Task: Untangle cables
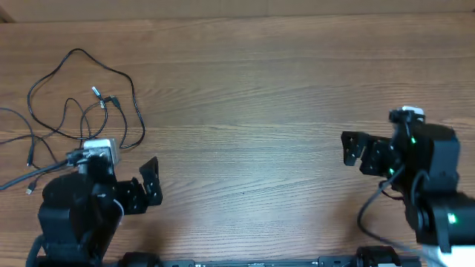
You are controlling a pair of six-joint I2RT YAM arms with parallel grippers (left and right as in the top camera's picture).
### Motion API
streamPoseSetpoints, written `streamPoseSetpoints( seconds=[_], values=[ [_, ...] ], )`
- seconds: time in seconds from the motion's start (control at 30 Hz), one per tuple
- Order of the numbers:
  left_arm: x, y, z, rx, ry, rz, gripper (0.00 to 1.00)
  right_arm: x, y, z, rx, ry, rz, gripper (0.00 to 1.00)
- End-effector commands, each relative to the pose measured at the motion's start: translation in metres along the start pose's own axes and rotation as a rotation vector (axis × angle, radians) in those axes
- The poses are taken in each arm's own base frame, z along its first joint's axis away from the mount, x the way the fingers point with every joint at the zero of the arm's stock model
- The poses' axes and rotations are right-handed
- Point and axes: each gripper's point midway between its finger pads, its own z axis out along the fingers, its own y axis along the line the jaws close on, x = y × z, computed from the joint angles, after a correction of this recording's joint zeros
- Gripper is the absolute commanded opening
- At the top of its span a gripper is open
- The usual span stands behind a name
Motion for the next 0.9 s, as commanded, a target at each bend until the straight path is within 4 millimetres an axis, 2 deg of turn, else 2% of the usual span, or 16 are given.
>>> streamPoseSetpoints(
  seconds=[0.0,0.3,0.57,0.7,0.87],
  values=[
    [0.009,0.004,0.003,-0.02,0.031,0.011,1.0,-0.001,-0.005,-0.005,0.029,-0.03,-0.009,1.0],
    [0.029,0.008,0.002,-0.038,0.112,0.01,1.0,0.001,-0.007,0.002,0.035,-0.003,-0.006,1.0],
    [0.035,0.01,0.001,-0.043,0.138,0.01,0.99,0.005,-0.009,0.013,0.045,0.042,-0.001,1.0],
    [0.035,0.01,0.001,-0.043,0.138,0.01,0.99,0.014,-0.015,0.022,0.077,0.1,0.004,1.0],
    [0.035,0.01,0.001,-0.043,0.137,0.01,1.0,0.005,-0.017,0.029,0.087,0.077,0.002,1.0]
  ],
)
